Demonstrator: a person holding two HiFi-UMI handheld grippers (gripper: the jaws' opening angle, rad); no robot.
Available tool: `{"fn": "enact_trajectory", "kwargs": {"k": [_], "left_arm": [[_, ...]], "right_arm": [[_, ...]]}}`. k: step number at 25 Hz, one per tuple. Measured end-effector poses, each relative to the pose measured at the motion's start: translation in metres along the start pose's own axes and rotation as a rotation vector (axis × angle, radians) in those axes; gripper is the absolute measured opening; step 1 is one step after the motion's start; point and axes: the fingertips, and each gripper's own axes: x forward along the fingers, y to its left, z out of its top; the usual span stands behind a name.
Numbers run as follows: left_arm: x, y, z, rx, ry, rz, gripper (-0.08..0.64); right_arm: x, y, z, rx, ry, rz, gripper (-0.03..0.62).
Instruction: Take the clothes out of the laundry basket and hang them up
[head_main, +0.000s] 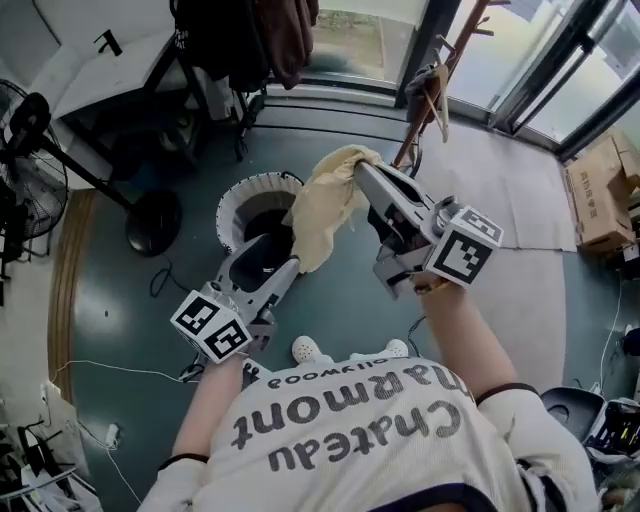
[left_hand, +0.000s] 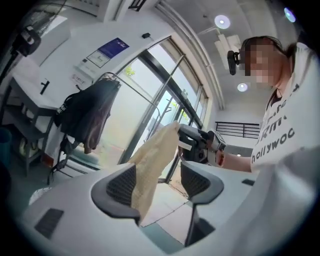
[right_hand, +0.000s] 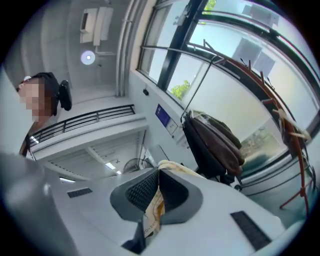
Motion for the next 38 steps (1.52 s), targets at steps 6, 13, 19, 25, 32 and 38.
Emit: {"fn": "enact_trajectory", "kwargs": {"k": [6, 13, 19, 25, 32, 38], "left_arm": [[0.099, -0.093, -0.002, 0.117, 0.092, -0.166, 0.311], [0.215, -0.187, -0.022, 0.066, 0.053, -0.224, 0.037], [0.274, -0.222, 0.004, -0.029, -0.109, -0.178, 0.021], [0.304, -0.264, 0.036, 0.081, -0.215, -0.189, 0.021], [0.367, -0.324, 0.032, 0.160, -0.221, -0.241, 0.020], [0.441, -0.324, 0.022, 0.136, -0.211, -0.236, 0.020]], "right_arm": [[-0.082, 0.022, 0.099, -0.132, -0.125, 0.019, 0.034], [-0.201, -0.006, 0.168, -0.234, -0.178, -0.054, 0.034], [-0.312, -0.053, 0.206, -0.270, -0.205, -0.164, 0.034], [-0.380, -0.086, 0.196, -0.241, -0.182, -0.281, 0.035], [-0.438, -0.153, 0.190, -0.015, -0.156, -0.336, 0.036], [-0.458, -0.212, 0.204, 0.033, -0.092, -0.347, 0.038]]}}
